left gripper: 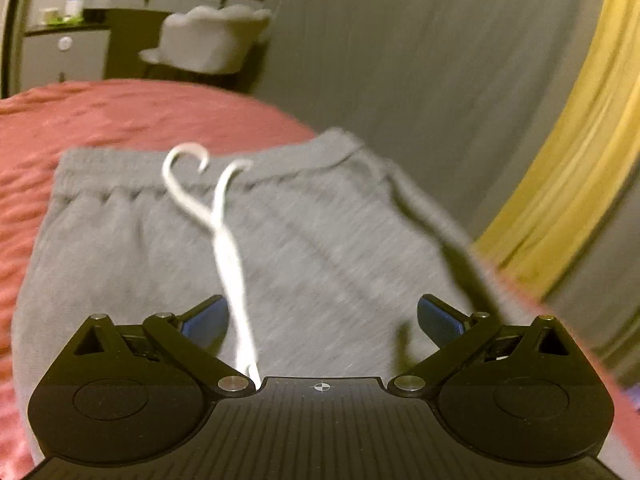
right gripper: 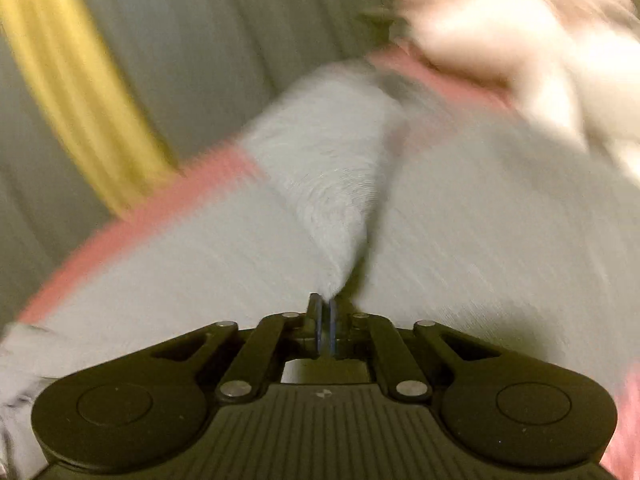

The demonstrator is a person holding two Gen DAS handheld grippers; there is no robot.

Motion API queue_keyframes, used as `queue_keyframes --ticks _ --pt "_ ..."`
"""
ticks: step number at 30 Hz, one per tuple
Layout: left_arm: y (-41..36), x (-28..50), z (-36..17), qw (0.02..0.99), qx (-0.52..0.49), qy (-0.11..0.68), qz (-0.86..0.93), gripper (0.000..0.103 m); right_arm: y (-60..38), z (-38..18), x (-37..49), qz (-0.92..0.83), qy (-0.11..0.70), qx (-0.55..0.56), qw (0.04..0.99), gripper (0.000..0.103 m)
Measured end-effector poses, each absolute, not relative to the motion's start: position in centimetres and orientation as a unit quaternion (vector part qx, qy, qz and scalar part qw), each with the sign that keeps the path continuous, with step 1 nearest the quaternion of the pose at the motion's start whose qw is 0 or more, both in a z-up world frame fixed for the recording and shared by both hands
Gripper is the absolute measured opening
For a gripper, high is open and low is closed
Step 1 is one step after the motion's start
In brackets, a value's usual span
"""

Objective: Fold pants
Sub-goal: 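Grasp the leg hem with the right tool while the left tool grasps the waistband and lifts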

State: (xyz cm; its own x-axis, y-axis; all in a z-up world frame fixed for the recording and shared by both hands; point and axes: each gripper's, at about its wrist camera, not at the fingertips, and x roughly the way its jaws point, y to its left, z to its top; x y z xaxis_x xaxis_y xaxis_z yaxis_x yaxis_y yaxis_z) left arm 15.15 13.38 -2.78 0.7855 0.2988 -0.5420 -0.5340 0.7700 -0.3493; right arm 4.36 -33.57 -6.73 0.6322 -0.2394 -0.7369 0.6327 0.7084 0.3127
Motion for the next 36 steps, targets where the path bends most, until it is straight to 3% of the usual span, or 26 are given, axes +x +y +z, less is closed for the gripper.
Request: queue_keyframes --ticks 4,6,8,9,10,12,14,19,21,23,24,25,26,27,30,36 --pt "14.3 16.7 0.1 0.925 -0.266 0.222 0.158 0.103 -35.1 -6.4 3.9 -0.274 0.320 0.305 0.854 0.005" --pt "15.1 19.1 0.8 0.921 -0.283 0.242 0.118 0.102 -34.3 -5.4 4.5 -0.270 0.297 0.260 0.878 0.007" --pt "16.1 22.6 1.0 0.909 -0.301 0.275 0.086 0.093 -32.9 -5.6 5.1 -0.274 0.294 0.188 0.896 0.007" --pt "16.5 24.2 0.8 0.901 -0.308 0.293 0.083 0.079 -32.5 -5.7 5.3 -0.266 0.296 0.168 0.902 0.008" --pt "17.0 25.9 0.5 0.891 -0.315 0.315 0.083 0.074 -32.5 -5.9 5.9 -0.252 0.302 0.155 0.906 0.013" --pt "17.3 28.6 -0.8 0.873 -0.324 0.354 0.084 0.072 -32.5 -6.0 6.9 -0.235 0.309 0.145 0.910 0.028" --pt "16.8 30.6 -1.7 0.870 -0.311 0.376 0.077 0.072 -32.5 -5.7 7.4 -0.233 0.296 0.139 0.916 0.049" --pt "15.5 34.3 -3.6 0.874 -0.248 0.411 0.075 0.071 -32.9 -6.2 10.2 -0.228 0.291 0.089 0.925 0.064" --pt "15.2 35.1 -3.8 0.879 -0.233 0.410 0.069 0.070 -33.4 -7.1 12.3 -0.246 0.310 0.057 0.917 0.064" --pt "14.8 35.5 -3.6 0.883 -0.223 0.408 0.065 0.059 -34.5 -7.9 13.8 -0.271 0.332 0.045 0.902 0.064" --pt "14.9 35.7 -3.6 0.886 -0.213 0.408 0.064 0.043 -34.9 -8.1 13.7 -0.274 0.335 0.058 0.900 0.061" --pt "14.8 36.0 -3.3 0.887 -0.208 0.408 0.063 0.022 -35.5 -8.2 13.8 -0.273 0.331 0.077 0.900 0.042" --pt "14.9 35.9 -2.6 0.888 -0.212 0.404 0.057 0.016 -35.8 -7.9 13.9 -0.272 0.328 0.085 0.901 0.016" --pt "15.5 36.0 -2.3 0.887 -0.229 0.398 0.051 0.011 -36.1 -7.6 14.1 -0.275 0.329 0.085 0.900 0.006" --pt "17.5 34.1 -1.0 0.887 -0.290 0.359 0.028 0.009 -38.1 -5.9 13.7 -0.272 0.321 0.139 0.896 0.006" --pt "20.1 25.6 4.3 0.913 -0.302 0.275 -0.019 0.009 -42.6 -0.5 7.7 -0.288 0.220 0.279 0.889 0.006"
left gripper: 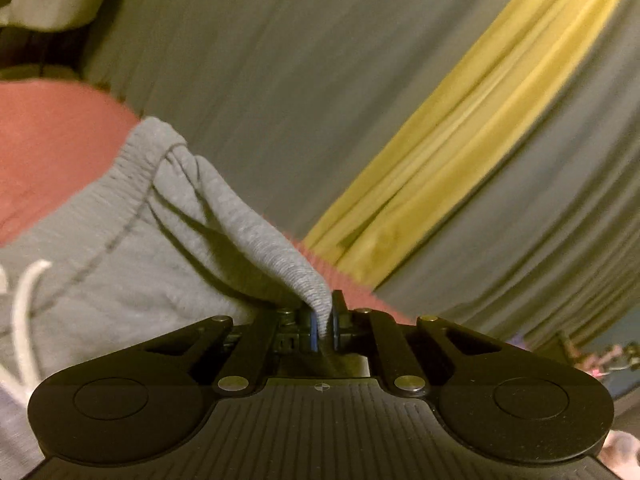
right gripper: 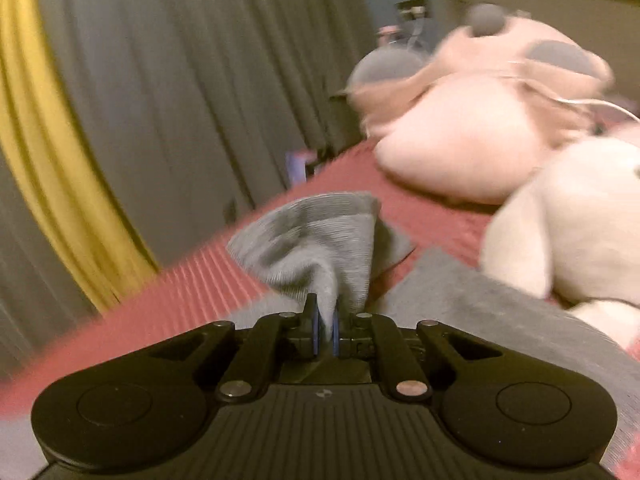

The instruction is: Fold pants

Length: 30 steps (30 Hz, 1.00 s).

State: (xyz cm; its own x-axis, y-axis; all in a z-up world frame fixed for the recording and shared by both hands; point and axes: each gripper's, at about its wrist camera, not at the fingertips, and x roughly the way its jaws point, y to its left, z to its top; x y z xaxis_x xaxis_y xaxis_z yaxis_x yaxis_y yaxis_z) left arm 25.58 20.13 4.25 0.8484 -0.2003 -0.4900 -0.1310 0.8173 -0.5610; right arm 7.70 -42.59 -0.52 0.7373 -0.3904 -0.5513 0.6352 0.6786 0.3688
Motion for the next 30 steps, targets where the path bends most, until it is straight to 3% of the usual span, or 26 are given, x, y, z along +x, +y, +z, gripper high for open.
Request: queue_keyframes --ticks 4,7,12,16,18,19,20,23,24,25,27,28,30 --pt "21.9 16.3 5.5 0.913 -0.331 0.235 -0.033 0.009 -44.5 0.8 1.5 -0.288 0.173 0.364 0.869 0.006" --pt "22.5 11.4 3.4 0.906 -0.321 0.274 -0.007 0.012 -45.2 -0.2 -2.4 -0.297 0.171 0.404 0.848 0.006" --pt "26.0 8.9 -1.9 0.869 -0.344 0.345 0.088 0.027 -45.0 -5.0 -3.4 -0.342 0.266 0.385 0.815 0.006" --pt "29.7 9.0 -2.8 0.853 -0.383 0.333 0.125 0.062 -44.0 -6.6 -2.3 -0.348 0.302 0.354 0.814 0.013" --pt "30.6 10.5 -2.7 0.868 -0.346 0.322 0.150 0.072 -44.1 -6.8 -1.9 -0.345 0.307 0.357 0.812 0.017" --pt "31.0 11.5 -2.8 0.872 -0.329 0.326 0.155 0.074 -44.1 -6.9 -1.7 -0.342 0.307 0.359 0.812 0.027" --pt "31.5 12.2 -3.0 0.869 -0.327 0.336 0.158 0.074 -44.0 -6.9 -1.6 -0.336 0.307 0.364 0.813 0.034" --pt "32.3 14.6 -3.1 0.867 -0.333 0.337 0.153 0.071 -43.5 -7.2 -1.4 -0.332 0.307 0.367 0.813 0.035" --pt "32.5 14.8 -3.0 0.869 -0.330 0.336 0.153 0.064 -43.6 -7.3 -1.2 -0.333 0.308 0.367 0.812 0.035" --pt "32.7 15.0 -3.1 0.868 -0.327 0.341 0.154 0.045 -43.7 -7.4 -1.0 -0.334 0.308 0.367 0.811 0.035" --pt "32.5 15.9 -3.8 0.862 -0.325 0.360 0.148 0.018 -43.9 -7.1 -1.6 -0.335 0.303 0.367 0.813 0.023" --pt "32.7 16.2 -3.4 0.861 -0.325 0.363 0.145 0.015 -44.0 -7.1 -1.5 -0.336 0.304 0.366 0.812 0.009" --pt "33.0 16.3 -2.6 0.870 -0.316 0.353 0.134 0.013 -44.3 -7.0 -1.5 -0.335 0.304 0.373 0.810 0.008"
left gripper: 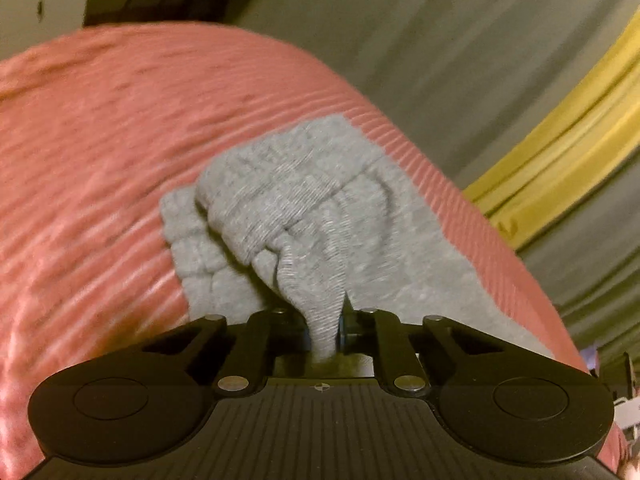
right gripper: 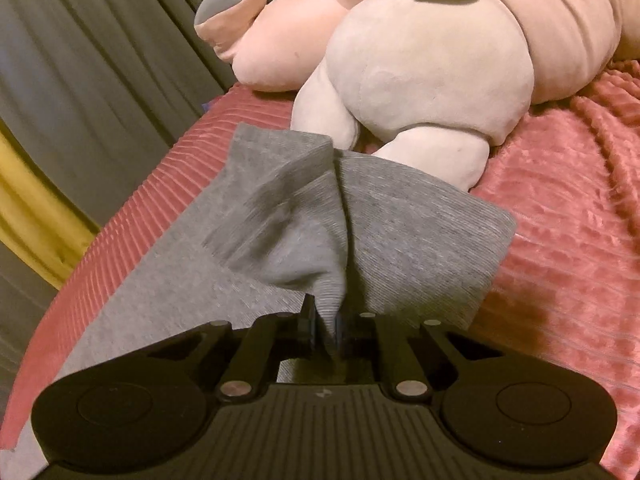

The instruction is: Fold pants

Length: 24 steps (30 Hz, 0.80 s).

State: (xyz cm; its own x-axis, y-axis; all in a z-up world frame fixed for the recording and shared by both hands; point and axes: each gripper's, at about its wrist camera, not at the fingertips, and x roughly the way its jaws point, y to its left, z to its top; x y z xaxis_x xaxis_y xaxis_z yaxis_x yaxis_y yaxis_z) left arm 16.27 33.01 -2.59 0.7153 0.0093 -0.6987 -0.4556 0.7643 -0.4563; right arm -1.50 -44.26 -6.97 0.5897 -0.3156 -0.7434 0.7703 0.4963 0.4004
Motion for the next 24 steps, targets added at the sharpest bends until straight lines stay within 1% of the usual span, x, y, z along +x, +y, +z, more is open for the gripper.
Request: queue_keyframes --ticks 3,4,6,7,9,11,12,13,14,16,18,19,21,22,24 --pt "33.0 14.0 -1.1 0.885 -0.315 0.323 0.114 0.012 -44.3 -6.0 -2.6 -0.327 0.285 0.384 0.815 0.008" --pt "32.7 12.7 0.1 0.887 -0.320 0.314 0.109 0.012 -44.4 -5.5 -2.9 -0.324 0.274 0.390 0.817 0.007" --pt "33.2 11.8 0.5 0.889 -0.325 0.306 0.106 0.012 -44.7 -4.7 -4.3 -0.308 0.244 0.422 0.817 0.007" --pt "33.4 11.5 0.5 0.890 -0.318 0.307 0.110 0.013 -45.2 -4.5 -5.2 -0.295 0.226 0.450 0.812 0.007" --pt "33.2 10.8 -0.3 0.893 -0.299 0.314 0.119 0.013 -45.8 -4.5 -6.2 -0.288 0.215 0.471 0.806 0.007" --pt "33.2 11.2 -2.3 0.881 -0.282 0.351 0.146 0.018 -45.6 -4.9 -6.0 -0.301 0.244 0.432 0.814 0.007" --pt "33.0 11.5 -3.0 0.873 -0.274 0.371 0.162 0.027 -45.3 -5.3 -5.5 -0.312 0.271 0.400 0.818 0.007" --pt "32.8 11.6 -3.5 0.870 -0.263 0.379 0.174 0.043 -44.9 -5.8 -4.9 -0.319 0.297 0.368 0.821 0.008" --pt "32.8 11.7 -3.7 0.871 -0.252 0.376 0.189 0.050 -44.6 -6.2 -4.5 -0.323 0.313 0.350 0.822 0.008" --pt "32.3 11.4 -2.7 0.882 -0.222 0.359 0.209 0.063 -44.6 -6.2 -4.7 -0.327 0.312 0.358 0.817 0.008" --pt "31.7 11.0 -1.4 0.890 -0.197 0.349 0.219 0.068 -44.3 -5.3 -4.9 -0.320 0.296 0.352 0.828 0.008" --pt "31.5 10.8 -0.8 0.893 -0.186 0.345 0.224 0.074 -44.1 -4.8 -5.0 -0.315 0.293 0.342 0.836 0.008" --pt "31.2 10.5 0.3 0.895 -0.173 0.333 0.240 0.077 -43.9 -4.2 -5.5 -0.311 0.287 0.337 0.841 0.008" --pt "31.0 10.2 0.9 0.898 -0.171 0.323 0.245 0.081 -43.9 -4.0 -5.7 -0.308 0.282 0.339 0.843 0.008" --pt "29.8 9.0 2.5 0.900 -0.176 0.305 0.257 0.085 -44.1 -4.3 -5.9 -0.313 0.291 0.347 0.835 0.009"
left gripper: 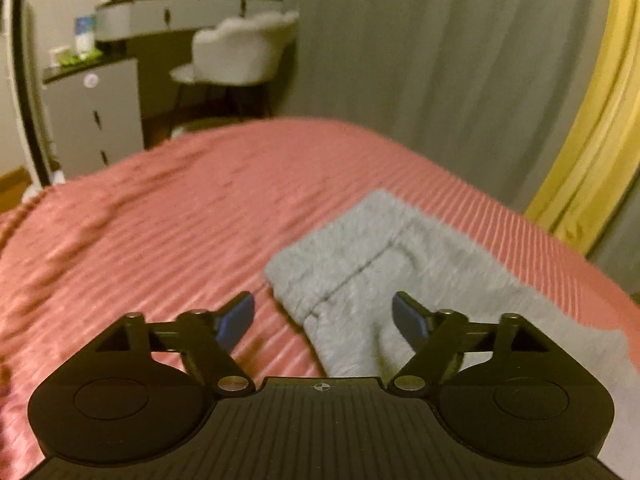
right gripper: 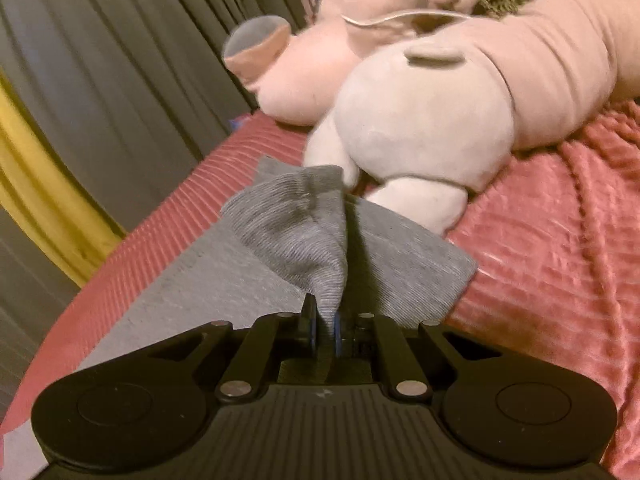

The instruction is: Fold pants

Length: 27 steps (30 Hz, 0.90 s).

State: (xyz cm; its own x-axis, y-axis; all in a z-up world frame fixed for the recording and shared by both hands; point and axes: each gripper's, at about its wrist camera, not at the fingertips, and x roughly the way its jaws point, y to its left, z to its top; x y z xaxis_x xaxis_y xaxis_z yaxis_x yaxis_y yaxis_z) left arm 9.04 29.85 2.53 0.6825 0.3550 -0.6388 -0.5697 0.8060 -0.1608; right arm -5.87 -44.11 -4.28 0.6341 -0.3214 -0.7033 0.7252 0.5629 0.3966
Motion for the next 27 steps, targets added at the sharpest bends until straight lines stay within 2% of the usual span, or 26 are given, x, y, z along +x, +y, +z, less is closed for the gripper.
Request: queue_keyframes --ticks 1,2,3,8,12,14,16,19,21,22,24,25,27 --pt "29.4 8.6 2.8 0.901 -0.183 0.296 0.258 0.086 -44.3 -4.8 -5.8 -0.322 0.305 0.347 0.826 0.013" --pt "28.8 8.5 3.2 0.903 -0.191 0.294 0.248 0.086 -44.5 -5.2 -5.7 -0.333 0.318 0.344 0.818 0.023" --pt "27.9 8.4 3.4 0.905 -0.197 0.298 0.232 0.086 -44.7 -5.6 -5.6 -0.344 0.327 0.346 0.809 0.026" --pt "22.1 9.1 3.4 0.917 -0.180 0.325 0.142 0.092 -46.4 -6.3 -8.2 -0.342 0.279 0.424 0.791 0.036" --pt "16.0 9.6 1.2 0.912 -0.152 0.376 0.068 0.092 -47.6 -6.6 -9.7 -0.363 0.264 0.439 0.779 0.039" --pt "13.3 9.6 0.1 0.910 -0.131 0.393 0.037 0.092 -48.3 -7.0 -9.9 -0.354 0.271 0.443 0.778 0.037" --pt "11.1 9.9 -1.4 0.903 -0.110 0.416 0.016 0.091 -48.5 -7.4 -10.0 -0.335 0.269 0.446 0.785 0.015" --pt "10.3 10.4 -3.0 0.890 -0.121 0.438 0.022 0.088 -48.2 -7.4 -10.6 -0.314 0.256 0.440 0.801 0.009" --pt "10.6 10.4 -3.0 0.891 -0.129 0.435 0.033 0.088 -48.4 -7.5 -10.9 -0.306 0.252 0.443 0.804 0.009" --pt "10.9 10.5 -2.9 0.890 -0.139 0.432 0.036 0.088 -48.7 -7.5 -10.7 -0.305 0.255 0.445 0.802 0.015" --pt "11.6 10.1 -2.5 0.889 -0.156 0.429 0.044 0.088 -49.3 -7.8 -10.7 -0.311 0.259 0.455 0.793 0.040" --pt "11.8 9.9 -2.5 0.889 -0.160 0.427 0.046 0.088 -49.5 -8.0 -10.8 -0.318 0.259 0.458 0.788 0.064" --pt "11.6 9.9 -2.5 0.889 -0.157 0.427 0.049 0.089 -49.9 -8.3 -11.3 -0.314 0.239 0.472 0.788 0.069"
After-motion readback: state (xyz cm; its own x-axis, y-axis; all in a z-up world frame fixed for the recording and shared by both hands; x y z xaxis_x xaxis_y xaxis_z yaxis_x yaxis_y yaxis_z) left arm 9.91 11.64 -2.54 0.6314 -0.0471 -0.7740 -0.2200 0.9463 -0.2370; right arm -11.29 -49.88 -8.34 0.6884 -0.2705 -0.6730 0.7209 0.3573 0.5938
